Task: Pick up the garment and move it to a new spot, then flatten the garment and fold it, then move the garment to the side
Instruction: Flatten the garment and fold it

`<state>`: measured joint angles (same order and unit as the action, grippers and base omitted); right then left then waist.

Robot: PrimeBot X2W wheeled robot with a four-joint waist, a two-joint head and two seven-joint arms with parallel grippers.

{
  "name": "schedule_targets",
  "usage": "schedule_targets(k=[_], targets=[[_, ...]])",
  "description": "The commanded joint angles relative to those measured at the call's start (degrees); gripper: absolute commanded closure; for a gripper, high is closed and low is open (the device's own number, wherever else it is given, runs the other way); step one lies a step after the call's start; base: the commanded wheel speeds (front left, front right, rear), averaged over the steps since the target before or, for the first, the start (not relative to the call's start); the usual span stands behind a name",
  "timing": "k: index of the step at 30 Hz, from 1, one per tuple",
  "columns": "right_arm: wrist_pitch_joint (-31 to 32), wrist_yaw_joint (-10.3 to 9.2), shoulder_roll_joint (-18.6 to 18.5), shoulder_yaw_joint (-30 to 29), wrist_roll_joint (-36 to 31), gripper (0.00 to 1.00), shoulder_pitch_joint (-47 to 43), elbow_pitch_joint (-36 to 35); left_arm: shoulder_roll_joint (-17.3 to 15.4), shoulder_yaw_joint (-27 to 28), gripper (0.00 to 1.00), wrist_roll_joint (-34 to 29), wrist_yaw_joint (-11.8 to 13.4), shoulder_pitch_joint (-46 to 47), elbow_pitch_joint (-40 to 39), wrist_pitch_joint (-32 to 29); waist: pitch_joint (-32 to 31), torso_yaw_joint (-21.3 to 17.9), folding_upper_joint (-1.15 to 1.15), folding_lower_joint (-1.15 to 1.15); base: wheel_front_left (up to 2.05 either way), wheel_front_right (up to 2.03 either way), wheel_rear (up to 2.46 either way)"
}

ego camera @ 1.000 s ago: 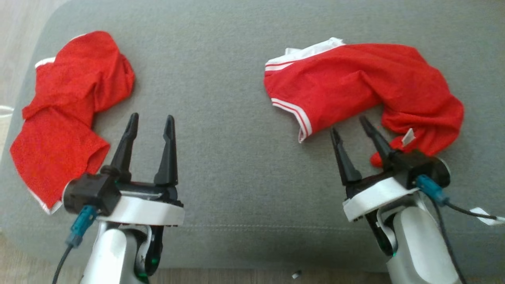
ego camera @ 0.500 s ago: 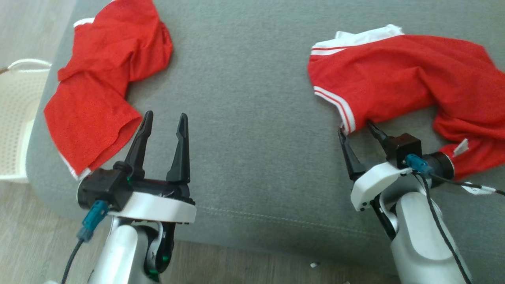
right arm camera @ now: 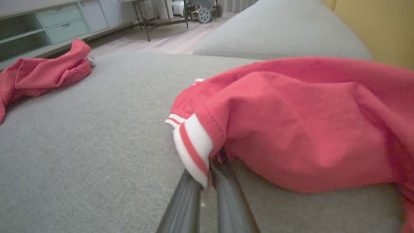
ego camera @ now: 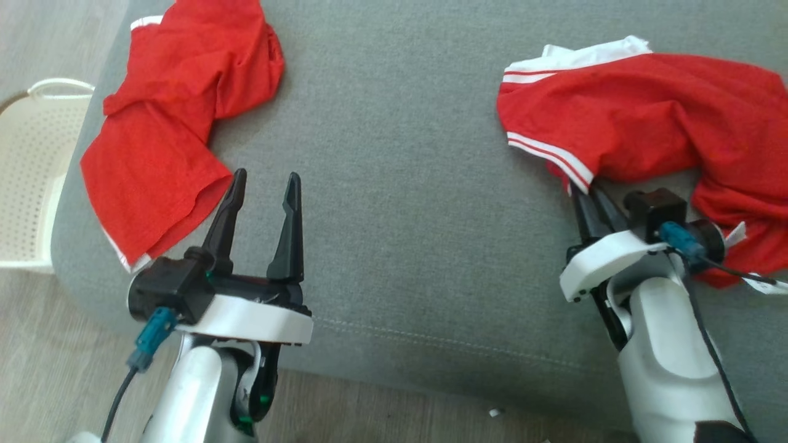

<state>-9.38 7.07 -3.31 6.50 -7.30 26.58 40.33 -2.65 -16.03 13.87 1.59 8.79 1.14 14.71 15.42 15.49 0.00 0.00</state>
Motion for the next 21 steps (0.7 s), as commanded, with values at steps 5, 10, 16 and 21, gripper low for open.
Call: schedule_targets(k=[5,10,16,21], targets=[[-3.5,0.42,0.4,-2.2,0.4,1.0,1.8,-4.3,-0.2,2.4,0.0,-0.2,0.0,1.6,-1.3,0.3,-2.7,-2.3,0.0,0.0,0.0,0.0,0.0],[-4.2,0.42,0.4,-7.0,-1.2,1.0,1.9,-9.5,-0.2,3.3,0.0,-0.8,-0.5,0.8,-1.2,0.3,-5.5,-5.3,0.0,0.0,0.0,0.0,0.0],[-2.1,0.42,-0.1,-12.2,-4.3,1.0,2.8,-18.4,-0.2,3.4,0.0,-0.9,-0.6,-0.3,-1.2,0.3,-8.0,-8.1,0.0,0.0,0.0,0.0,0.0],[2.6,0.42,-3.6,-16.2,-6.5,1.0,4.6,-27.4,-0.2,3.4,0.0,-1.0,-0.7,-1.3,-1.0,0.3,-9.9,-9.7,0.0,0.0,0.0,0.0,0.0]])
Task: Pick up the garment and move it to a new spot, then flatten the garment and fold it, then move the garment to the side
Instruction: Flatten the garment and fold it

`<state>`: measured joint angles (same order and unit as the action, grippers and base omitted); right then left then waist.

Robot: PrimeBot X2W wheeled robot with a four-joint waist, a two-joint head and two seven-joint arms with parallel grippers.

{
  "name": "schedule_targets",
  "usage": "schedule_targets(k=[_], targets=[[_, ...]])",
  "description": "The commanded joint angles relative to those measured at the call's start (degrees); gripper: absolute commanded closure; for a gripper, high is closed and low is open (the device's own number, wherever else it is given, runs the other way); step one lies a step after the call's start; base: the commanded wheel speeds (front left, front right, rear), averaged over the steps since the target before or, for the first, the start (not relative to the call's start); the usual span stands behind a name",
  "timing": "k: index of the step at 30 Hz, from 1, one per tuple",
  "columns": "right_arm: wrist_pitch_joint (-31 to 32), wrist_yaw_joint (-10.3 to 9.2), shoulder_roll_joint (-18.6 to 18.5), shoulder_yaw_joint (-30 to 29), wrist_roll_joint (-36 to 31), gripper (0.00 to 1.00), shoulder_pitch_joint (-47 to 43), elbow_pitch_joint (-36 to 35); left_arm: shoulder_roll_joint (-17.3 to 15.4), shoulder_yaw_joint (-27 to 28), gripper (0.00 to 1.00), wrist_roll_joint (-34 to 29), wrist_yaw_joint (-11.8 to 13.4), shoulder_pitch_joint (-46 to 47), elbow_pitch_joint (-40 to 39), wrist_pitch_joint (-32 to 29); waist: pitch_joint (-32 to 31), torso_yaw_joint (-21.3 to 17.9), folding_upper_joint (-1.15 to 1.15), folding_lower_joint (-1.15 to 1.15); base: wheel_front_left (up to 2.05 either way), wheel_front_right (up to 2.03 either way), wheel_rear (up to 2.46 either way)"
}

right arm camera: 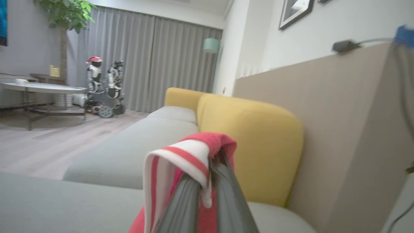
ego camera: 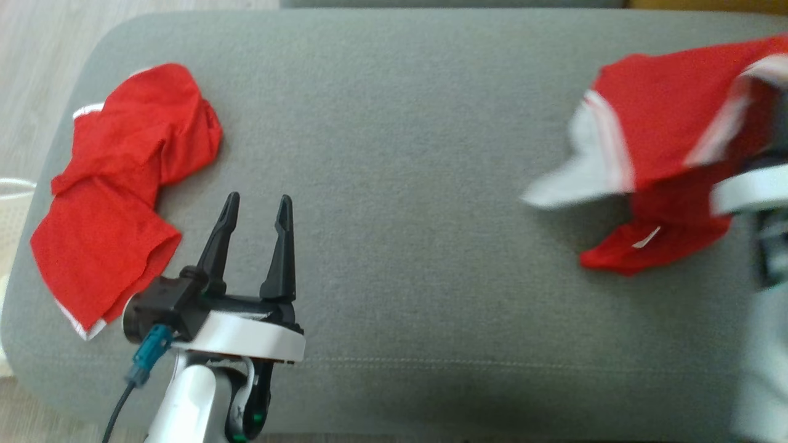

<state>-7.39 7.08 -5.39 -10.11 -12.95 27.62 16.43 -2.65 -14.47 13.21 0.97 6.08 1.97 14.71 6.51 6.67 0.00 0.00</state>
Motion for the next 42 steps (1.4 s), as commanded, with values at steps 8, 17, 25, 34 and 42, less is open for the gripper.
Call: schedule_targets(k=[8,17,25,34,42], targets=[[10.3,0.41,-13.1,0.5,-3.1,1.0,11.6,-16.6,-0.2,-0.6,0.0,0.8,0.2,1.4,-2.2,0.3,-1.3,0.6,0.0,0.0,0.0,0.0,0.0],[17.2,0.41,-19.5,27.0,4.5,1.0,22.0,-6.2,-0.2,-4.9,0.0,3.2,0.9,4.4,-2.3,0.3,4.1,8.1,0.0,0.0,0.0,0.0,0.0],[14.5,0.41,-15.2,54.7,21.0,1.0,33.1,16.5,-0.2,-10.7,0.0,6.1,2.0,7.9,-2.1,0.3,10.8,17.3,0.0,0.0,0.0,0.0,0.0],[13.4,0.41,-12.3,70.2,31.8,0.0,41.0,35.3,-0.2,-12.1,0.0,6.9,3.3,8.6,-1.5,0.3,12.0,19.3,0.0,0.0,0.0,0.0,0.0],[12.2,0.41,-11.5,74.6,38.5,0.0,43.7,41.1,-0.2,-8.8,0.0,5.1,2.9,7.8,-0.9,0.3,9.4,13.9,0.0,0.0,0.0,0.0,0.0]])
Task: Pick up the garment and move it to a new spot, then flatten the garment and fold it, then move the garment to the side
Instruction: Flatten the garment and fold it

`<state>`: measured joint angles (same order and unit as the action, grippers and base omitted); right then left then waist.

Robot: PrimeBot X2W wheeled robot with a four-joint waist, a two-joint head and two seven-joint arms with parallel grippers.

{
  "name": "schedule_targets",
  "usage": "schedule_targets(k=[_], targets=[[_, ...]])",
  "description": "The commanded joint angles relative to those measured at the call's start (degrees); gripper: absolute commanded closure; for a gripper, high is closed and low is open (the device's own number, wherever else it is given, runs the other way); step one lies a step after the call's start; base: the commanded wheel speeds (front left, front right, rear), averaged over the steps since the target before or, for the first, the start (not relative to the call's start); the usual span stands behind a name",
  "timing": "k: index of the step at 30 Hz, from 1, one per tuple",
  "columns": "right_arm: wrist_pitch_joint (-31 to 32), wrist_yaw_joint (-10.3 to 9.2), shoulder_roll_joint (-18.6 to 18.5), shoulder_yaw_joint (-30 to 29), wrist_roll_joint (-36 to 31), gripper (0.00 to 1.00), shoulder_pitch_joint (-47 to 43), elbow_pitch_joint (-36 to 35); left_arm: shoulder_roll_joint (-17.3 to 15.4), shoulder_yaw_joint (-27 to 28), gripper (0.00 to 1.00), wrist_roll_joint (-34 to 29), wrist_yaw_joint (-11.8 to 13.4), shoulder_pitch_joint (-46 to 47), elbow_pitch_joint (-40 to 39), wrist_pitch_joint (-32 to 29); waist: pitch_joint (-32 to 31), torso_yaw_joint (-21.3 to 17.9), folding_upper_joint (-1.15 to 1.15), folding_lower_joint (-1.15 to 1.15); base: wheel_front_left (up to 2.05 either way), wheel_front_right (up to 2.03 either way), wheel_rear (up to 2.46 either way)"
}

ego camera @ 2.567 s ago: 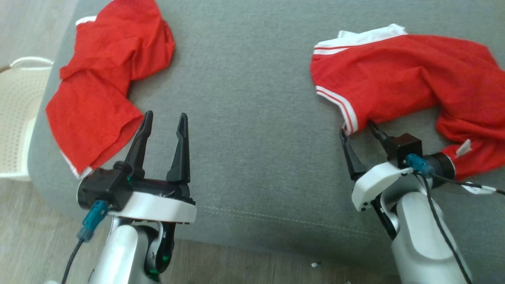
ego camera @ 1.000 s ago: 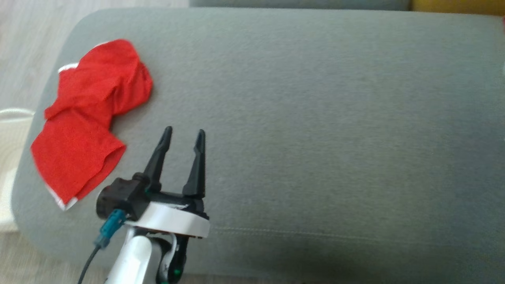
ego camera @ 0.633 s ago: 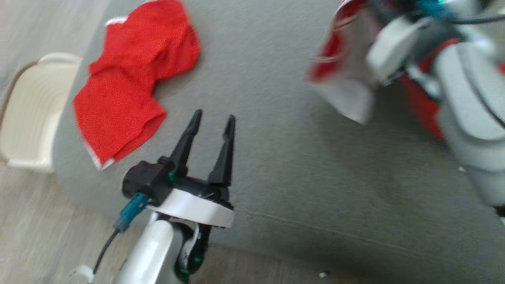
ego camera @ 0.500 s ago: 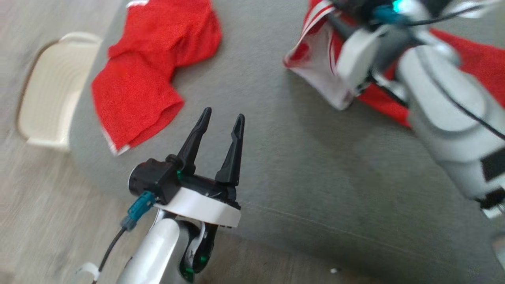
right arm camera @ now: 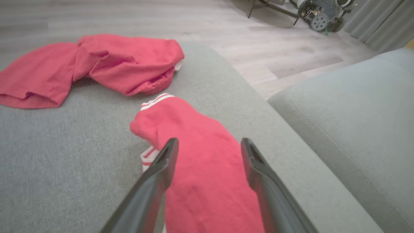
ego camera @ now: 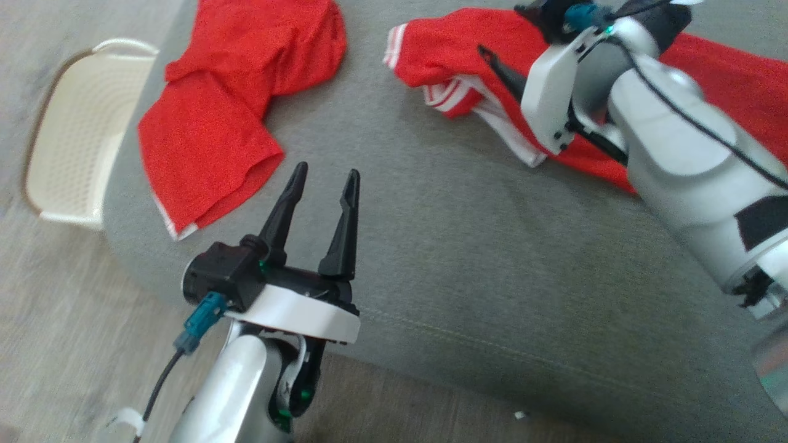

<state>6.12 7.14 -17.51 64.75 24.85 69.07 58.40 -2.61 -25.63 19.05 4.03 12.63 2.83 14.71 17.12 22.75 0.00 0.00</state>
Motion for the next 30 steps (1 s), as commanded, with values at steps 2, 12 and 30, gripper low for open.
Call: schedule_targets(k=[2,12,30], targets=[[-4.0,0.35,0.5,-1.4,2.2,0.0,2.4,-0.2,-0.3,3.1,0.0,-1.2,-0.4,1.3,-1.8,0.3,-2.1,-3.8,0.0,0.0,0.0,0.0,0.0],[-19.2,0.35,0.7,-11.7,6.4,0.0,-4.3,2.0,-0.3,6.0,0.0,-0.7,-1.0,0.8,-2.6,0.3,-5.7,-12.5,0.0,0.0,0.0,0.0,0.0],[-20.8,0.35,5.3,-45.8,-12.4,0.0,-35.8,-20.0,-0.3,8.1,0.0,-2.0,-2.0,-1.0,-1.2,0.3,-5.8,-21.2,0.0,0.0,0.0,0.0,0.0]])
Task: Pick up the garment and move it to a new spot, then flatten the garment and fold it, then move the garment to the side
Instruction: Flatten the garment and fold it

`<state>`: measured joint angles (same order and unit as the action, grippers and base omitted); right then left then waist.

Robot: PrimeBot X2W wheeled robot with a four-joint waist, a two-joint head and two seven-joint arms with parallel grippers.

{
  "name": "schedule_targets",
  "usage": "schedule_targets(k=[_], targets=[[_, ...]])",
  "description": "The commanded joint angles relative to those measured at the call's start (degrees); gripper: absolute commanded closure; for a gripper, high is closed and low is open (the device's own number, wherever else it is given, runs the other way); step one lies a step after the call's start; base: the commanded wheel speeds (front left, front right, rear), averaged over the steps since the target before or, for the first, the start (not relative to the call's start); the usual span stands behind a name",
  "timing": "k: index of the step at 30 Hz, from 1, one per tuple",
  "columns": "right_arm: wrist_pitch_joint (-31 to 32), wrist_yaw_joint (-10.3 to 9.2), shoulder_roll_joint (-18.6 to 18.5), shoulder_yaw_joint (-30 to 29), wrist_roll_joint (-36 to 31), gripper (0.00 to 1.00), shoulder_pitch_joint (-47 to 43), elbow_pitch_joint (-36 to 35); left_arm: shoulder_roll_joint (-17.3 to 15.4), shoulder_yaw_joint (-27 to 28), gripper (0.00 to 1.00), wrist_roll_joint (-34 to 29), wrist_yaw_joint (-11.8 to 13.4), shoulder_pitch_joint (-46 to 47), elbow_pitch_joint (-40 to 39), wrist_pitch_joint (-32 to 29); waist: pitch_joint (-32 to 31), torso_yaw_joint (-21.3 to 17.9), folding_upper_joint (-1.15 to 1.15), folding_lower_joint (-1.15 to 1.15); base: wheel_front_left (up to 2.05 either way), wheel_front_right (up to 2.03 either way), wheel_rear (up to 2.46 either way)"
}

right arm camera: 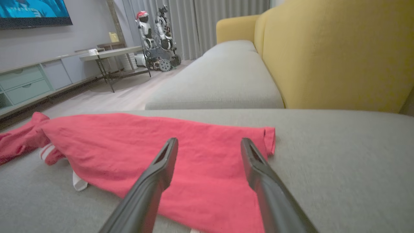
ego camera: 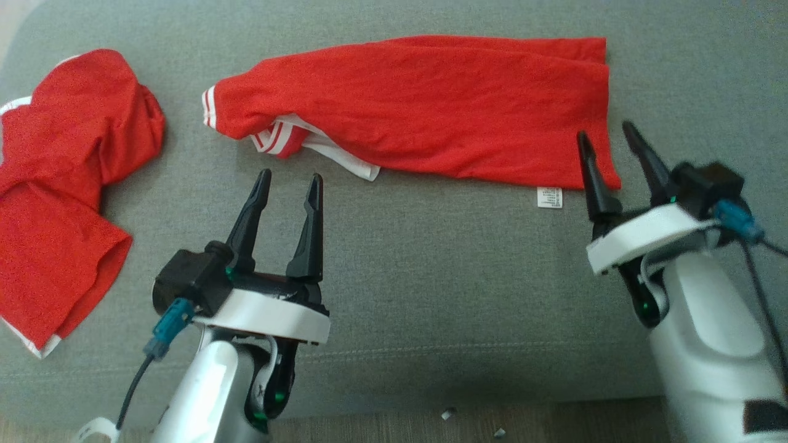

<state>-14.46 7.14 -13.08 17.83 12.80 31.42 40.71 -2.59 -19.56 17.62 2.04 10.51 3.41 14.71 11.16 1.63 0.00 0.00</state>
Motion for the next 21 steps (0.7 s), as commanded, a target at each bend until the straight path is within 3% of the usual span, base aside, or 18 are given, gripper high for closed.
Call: schedule_targets(k=[1,13,21], targets=[[0.2,0.35,1.6,-0.7,-1.9,0.0,0.7,-3.1,-0.3,2.0,0.0,-0.7,-0.2,1.2,-1.7,0.3,0.4,-0.1,0.0,0.0,0.0,0.0,0.0],[8.1,0.35,8.6,-19.1,-15.0,0.0,-7.0,-11.4,-0.3,1.5,0.0,-2.0,-0.9,2.4,-1.1,0.3,2.9,0.7,0.0,0.0,0.0,0.0,0.0],[10.5,0.35,10.1,-23.4,-15.0,0.0,-6.9,-10.7,-0.3,1.0,0.0,-2.5,-1.3,3.3,-0.6,0.3,5.2,1.9,0.0,0.0,0.0,0.0,0.0]])
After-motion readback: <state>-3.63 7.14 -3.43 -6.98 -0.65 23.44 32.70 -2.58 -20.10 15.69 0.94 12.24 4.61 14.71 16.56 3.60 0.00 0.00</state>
